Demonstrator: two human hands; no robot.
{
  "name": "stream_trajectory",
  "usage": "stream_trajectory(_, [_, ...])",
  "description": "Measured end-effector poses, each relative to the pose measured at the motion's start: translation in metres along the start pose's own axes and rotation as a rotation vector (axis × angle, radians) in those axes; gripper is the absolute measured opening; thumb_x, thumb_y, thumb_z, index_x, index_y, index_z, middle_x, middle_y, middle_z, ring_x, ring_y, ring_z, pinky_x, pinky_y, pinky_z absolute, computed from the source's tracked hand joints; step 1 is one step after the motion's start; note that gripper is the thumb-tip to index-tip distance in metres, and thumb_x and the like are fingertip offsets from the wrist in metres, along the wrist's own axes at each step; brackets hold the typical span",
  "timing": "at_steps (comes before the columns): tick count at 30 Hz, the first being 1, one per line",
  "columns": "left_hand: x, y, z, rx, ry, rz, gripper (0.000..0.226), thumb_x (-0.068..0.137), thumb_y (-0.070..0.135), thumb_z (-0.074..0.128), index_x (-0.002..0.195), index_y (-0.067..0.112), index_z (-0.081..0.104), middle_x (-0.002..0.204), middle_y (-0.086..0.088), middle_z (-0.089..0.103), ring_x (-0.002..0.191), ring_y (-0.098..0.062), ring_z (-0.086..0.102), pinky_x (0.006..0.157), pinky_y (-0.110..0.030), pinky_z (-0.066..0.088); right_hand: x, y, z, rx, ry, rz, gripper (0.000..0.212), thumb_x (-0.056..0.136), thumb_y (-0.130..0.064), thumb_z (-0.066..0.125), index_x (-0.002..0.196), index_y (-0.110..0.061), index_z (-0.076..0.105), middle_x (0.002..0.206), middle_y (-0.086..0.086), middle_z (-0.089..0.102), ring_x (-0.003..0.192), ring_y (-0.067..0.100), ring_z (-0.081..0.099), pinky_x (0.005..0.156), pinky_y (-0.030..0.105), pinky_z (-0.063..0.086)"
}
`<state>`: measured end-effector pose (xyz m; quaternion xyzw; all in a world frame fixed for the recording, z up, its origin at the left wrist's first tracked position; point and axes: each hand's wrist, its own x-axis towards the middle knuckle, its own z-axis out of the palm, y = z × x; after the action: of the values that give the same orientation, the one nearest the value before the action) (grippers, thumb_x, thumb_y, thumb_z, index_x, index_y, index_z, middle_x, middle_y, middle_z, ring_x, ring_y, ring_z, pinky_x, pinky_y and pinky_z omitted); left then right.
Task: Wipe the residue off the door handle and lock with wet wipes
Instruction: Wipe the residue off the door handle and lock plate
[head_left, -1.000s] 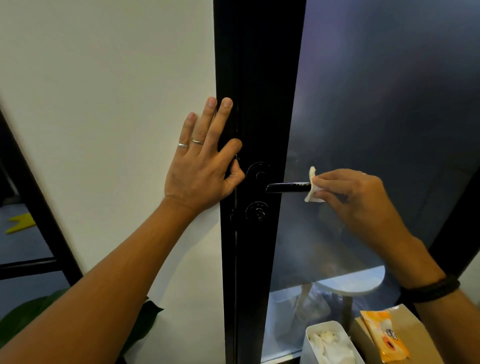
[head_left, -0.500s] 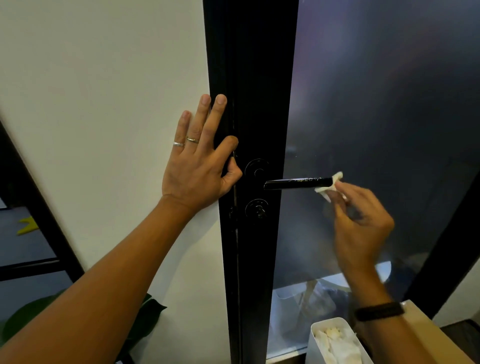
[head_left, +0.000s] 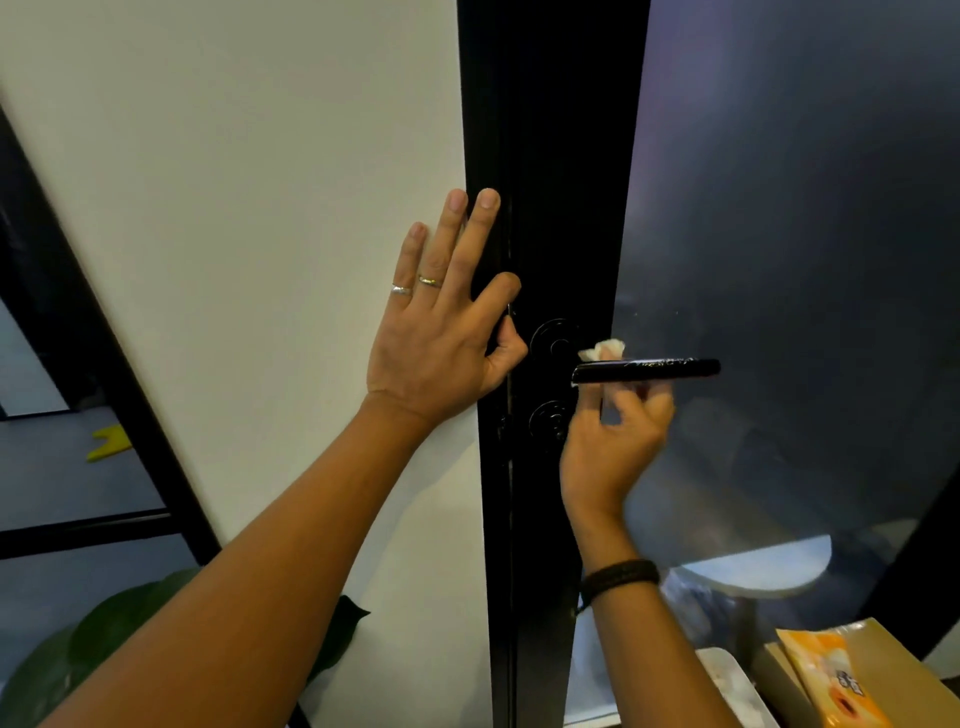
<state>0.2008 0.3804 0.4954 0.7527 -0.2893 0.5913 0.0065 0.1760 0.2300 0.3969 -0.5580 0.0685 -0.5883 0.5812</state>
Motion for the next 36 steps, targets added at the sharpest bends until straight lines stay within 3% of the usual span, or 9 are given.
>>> stream_trajectory(2, [0.000,-0.001,0.000,-0.006,-0.002,-0.002,0.027,0.101,0.037,0.052,0.111,0.020,0.070,0.170,-0.021,0.030,0.160,-0.043,0.024,0.132,-0.056,0.020,0.005,-0.009,0.012,-0.057,-0.009,-0.011,0.024,0.102,0.001,0.061,0.123,0.013,0.059,0.114,0.002,0.067,0.108,0.011,0.068,0.097,0.021,0.053])
stream_trajectory(4, [0.000,-0.002,0.000,-0.011,-0.003,-0.005,0.027,0.101,0.037,0.052,0.111,0.021,0.070,0.170,-0.021,0.030,0.160,-0.043,0.023,0.132,-0.056,0.019,0.002,-0.009,0.013,-0.138,-0.053,-0.075,0.023,0.103,0.003,0.055,0.126,0.007,0.057,0.126,0.018,0.063,0.119,0.021,0.064,0.108,0.032,0.051])
stream_trajectory(9, [0.000,0.000,0.000,-0.007,0.000,0.001,0.026,0.101,0.036,0.051,0.110,0.021,0.070,0.170,-0.021,0.031,0.160,-0.042,0.024,0.131,-0.057,0.021,-0.008,0.014,-0.001,-0.323,-0.132,-0.234,0.023,0.099,-0.005,0.069,0.121,-0.005,0.074,0.126,0.013,0.067,0.116,0.028,0.057,0.103,0.013,0.040])
stream_trajectory(13, [0.001,0.000,-0.001,-0.002,-0.001,0.003,0.026,0.101,0.036,0.050,0.110,0.021,0.070,0.170,-0.021,0.030,0.160,-0.042,0.024,0.132,-0.056,0.019,-0.026,0.009,-0.002,-0.265,-0.110,-0.200,0.014,0.093,-0.015,0.079,0.106,-0.009,0.081,0.105,0.001,0.073,0.092,0.025,0.069,0.080,0.040,0.059])
stream_trajectory(18, [0.001,0.000,0.000,0.001,0.001,0.006,0.028,0.103,0.038,0.049,0.110,0.022,0.071,0.170,-0.021,0.030,0.160,-0.043,0.024,0.132,-0.056,0.019,-0.045,-0.009,0.019,-0.262,-0.237,-0.272,0.029,0.103,-0.012,0.065,0.130,-0.007,0.072,0.120,0.010,0.069,0.108,0.024,0.064,0.090,0.039,0.058])
stream_trajectory(22, [0.000,0.000,0.000,-0.013,0.004,0.000,0.031,0.105,0.042,0.047,0.111,0.022,0.070,0.170,-0.020,0.031,0.160,-0.043,0.024,0.132,-0.057,0.019,-0.059,-0.025,0.021,-0.490,-0.407,-0.239,0.057,0.097,0.003,0.056,0.151,-0.016,0.052,0.143,0.008,0.052,0.126,0.024,0.053,0.105,0.047,0.047])
stream_trajectory(28, [0.000,-0.002,0.002,-0.003,0.010,-0.005,0.031,0.104,0.049,0.056,0.111,0.023,0.071,0.170,-0.021,0.032,0.159,-0.043,0.025,0.132,-0.055,0.017,-0.056,-0.055,0.030,-0.409,-0.516,-0.057,0.085,0.088,0.016,0.057,0.160,-0.023,0.035,0.151,0.002,0.036,0.137,0.022,0.045,0.123,0.064,0.023])
stream_trajectory(32, [0.000,-0.001,0.000,-0.005,0.023,-0.011,0.036,0.107,0.051,0.050,0.113,0.023,0.072,0.169,-0.021,0.033,0.159,-0.043,0.026,0.132,-0.054,0.019,-0.057,-0.064,0.034,-0.319,-0.580,0.081,0.095,0.086,0.017,0.058,0.163,-0.030,0.025,0.160,-0.005,0.019,0.146,0.021,0.036,0.125,0.068,0.013])
stream_trajectory(36, [0.000,0.000,-0.001,0.004,0.029,-0.008,0.040,0.108,0.053,0.046,0.112,0.022,0.072,0.168,-0.021,0.034,0.159,-0.042,0.028,0.132,-0.054,0.020,-0.056,-0.072,0.037,-0.233,-0.614,0.159,0.110,0.078,0.013,0.063,0.163,-0.039,0.016,0.160,-0.010,0.014,0.150,0.018,0.025,0.126,0.060,0.005])
